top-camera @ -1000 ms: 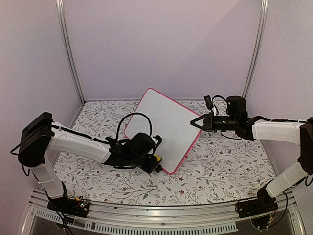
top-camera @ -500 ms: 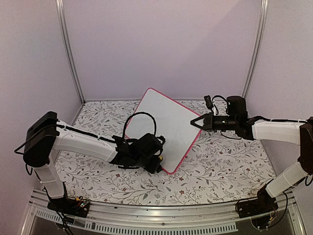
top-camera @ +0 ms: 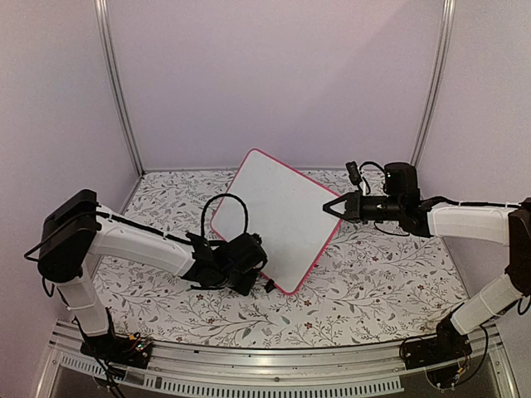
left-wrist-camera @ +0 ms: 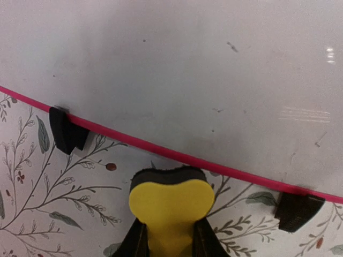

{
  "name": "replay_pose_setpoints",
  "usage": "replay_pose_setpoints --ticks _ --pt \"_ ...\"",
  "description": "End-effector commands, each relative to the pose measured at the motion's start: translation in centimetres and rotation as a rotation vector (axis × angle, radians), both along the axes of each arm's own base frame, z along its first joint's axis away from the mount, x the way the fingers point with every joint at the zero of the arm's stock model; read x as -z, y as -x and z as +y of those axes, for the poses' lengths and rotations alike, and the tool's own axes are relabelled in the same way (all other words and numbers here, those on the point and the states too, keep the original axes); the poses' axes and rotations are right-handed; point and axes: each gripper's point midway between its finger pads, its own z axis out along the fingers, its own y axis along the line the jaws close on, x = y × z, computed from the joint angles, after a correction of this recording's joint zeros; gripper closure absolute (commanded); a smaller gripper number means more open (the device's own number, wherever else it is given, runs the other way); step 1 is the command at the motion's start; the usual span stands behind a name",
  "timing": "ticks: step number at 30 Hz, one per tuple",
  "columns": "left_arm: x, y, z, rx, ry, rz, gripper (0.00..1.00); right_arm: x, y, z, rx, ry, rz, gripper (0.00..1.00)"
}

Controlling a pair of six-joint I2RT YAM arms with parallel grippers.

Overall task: Erase the whiteboard
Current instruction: Erase the whiteboard, then place the whiteboard on the whiteboard stand.

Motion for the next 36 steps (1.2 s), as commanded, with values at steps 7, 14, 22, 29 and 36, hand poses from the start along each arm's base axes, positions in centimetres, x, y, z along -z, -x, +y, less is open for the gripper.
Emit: replay_pose_setpoints --ticks 7,14,22,29,36 --pt "-4.1 0.0 -2.3 0.103 0.225 -0.039 1.0 -1.7 0.5 1.3 -0.056 -0.038 -0.054 1.0" --pt "-6.0 -1.7 -1.1 0.007 0.249 -0.112 1.0 -1.4 0.5 1.3 -0.056 -0.033 -0.046 1.0" --pt "-10.2 -5.8 9.1 -0.411 0.271 -0.257 1.0 -1.2 0.6 1.3 -0.057 -0.031 -0.047 1.0" --pt "-14.2 -6.4 12.1 -0.408 0.544 -0.313 1.0 -1.0 0.6 1.3 -0.059 -0.032 -0.045 1.0" --pt "-12.4 -5.9 13.3 -0.436 0.491 -0.267 1.0 -1.5 0.8 1.3 -0.064 -0.039 -0.051 1.0"
